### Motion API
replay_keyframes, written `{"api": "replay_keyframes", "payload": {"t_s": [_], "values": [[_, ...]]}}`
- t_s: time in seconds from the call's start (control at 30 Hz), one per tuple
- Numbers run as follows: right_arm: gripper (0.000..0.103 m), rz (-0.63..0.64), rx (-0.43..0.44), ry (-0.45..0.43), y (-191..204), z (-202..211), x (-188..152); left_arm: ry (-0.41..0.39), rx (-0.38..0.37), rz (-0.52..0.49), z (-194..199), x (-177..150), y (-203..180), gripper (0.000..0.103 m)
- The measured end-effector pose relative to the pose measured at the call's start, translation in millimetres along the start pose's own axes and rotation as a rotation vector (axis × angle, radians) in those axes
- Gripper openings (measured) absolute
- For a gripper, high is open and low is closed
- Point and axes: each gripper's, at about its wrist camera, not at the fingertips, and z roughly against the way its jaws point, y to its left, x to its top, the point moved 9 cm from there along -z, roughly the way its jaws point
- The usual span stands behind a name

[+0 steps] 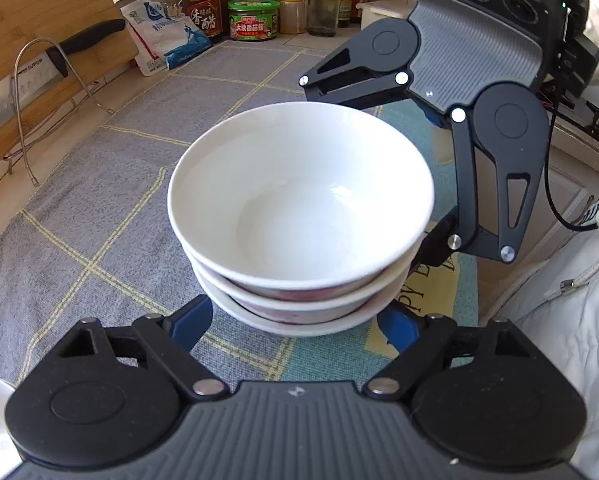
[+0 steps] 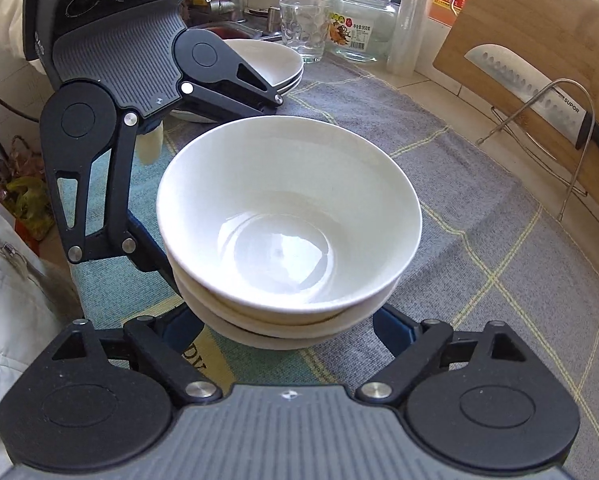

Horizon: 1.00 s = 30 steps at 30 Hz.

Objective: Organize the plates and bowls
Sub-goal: 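Grip the three-bowl stack from opposite sides with both grippers, then lift the bowl stack with both grippers and carry it over the plate stack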

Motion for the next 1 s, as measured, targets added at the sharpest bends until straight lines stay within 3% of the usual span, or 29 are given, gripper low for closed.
{"api": "replay_keyframes", "payload": {"t_s": [0.47,1.0], "values": [[0.087,-0.018,0.026,0.036,2.9,-0.1,2.6,0.016,-0.088,-0.064,-2.8,0.5,2.0,0.082],[0.087,-0.032,0.023,0.051,2.6,0.3,4.4,0.03,-0.117,-0.078,-2.0,3.7,4.5,0.081]]}}
